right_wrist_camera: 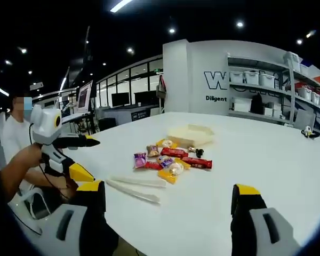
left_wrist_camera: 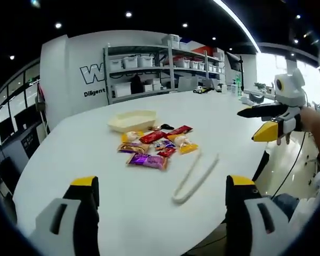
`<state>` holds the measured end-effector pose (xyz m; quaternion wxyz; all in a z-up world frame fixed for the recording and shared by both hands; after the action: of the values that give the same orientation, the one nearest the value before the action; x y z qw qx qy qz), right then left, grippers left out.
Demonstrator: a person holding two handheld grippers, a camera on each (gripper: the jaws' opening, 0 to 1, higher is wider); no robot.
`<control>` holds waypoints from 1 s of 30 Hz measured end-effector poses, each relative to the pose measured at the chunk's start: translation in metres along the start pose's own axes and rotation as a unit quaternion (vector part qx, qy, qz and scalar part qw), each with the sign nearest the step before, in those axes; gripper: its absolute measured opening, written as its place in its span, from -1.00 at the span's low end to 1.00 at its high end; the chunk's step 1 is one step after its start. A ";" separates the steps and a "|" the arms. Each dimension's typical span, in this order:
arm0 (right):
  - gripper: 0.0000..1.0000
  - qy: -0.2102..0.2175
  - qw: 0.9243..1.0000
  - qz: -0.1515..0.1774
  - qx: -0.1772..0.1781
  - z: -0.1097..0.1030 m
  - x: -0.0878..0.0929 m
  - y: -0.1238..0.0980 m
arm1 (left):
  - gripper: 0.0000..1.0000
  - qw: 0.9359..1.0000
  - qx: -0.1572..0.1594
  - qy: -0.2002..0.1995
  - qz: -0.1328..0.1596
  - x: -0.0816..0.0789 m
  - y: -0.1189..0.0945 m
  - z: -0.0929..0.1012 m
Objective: Place the target food into the container with the food tongs after gripping and lifting it, then release it inside without dropping or visibly crushing the food.
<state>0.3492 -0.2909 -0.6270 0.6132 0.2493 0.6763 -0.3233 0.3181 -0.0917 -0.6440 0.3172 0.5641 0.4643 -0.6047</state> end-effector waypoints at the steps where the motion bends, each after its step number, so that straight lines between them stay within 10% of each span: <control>1: 0.97 0.001 1.000 0.000 0.000 0.000 0.000 0.000 | 0.94 1.000 0.001 0.000 0.000 0.000 0.000 0.001; 30: 0.95 0.001 1.000 -0.005 0.002 0.003 0.004 -0.005 | 0.93 1.000 0.011 -0.024 0.010 -0.002 0.003 0.013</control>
<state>0.3471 -0.2962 -0.6306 0.6101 0.2482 0.6775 -0.3274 0.3158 -0.1054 -0.6434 0.3279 0.5577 0.4445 -0.6196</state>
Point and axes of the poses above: the point that each gripper's makers call its tool centre point, and the gripper's own axes: y roughly forward along the fingers, z roughly to its right, x roughly out of its underside, the point moved 2 cm from there along -y, roughly backward along the fingers, and after that the axes turned 11 degrees about z, right-handed, at the moved point
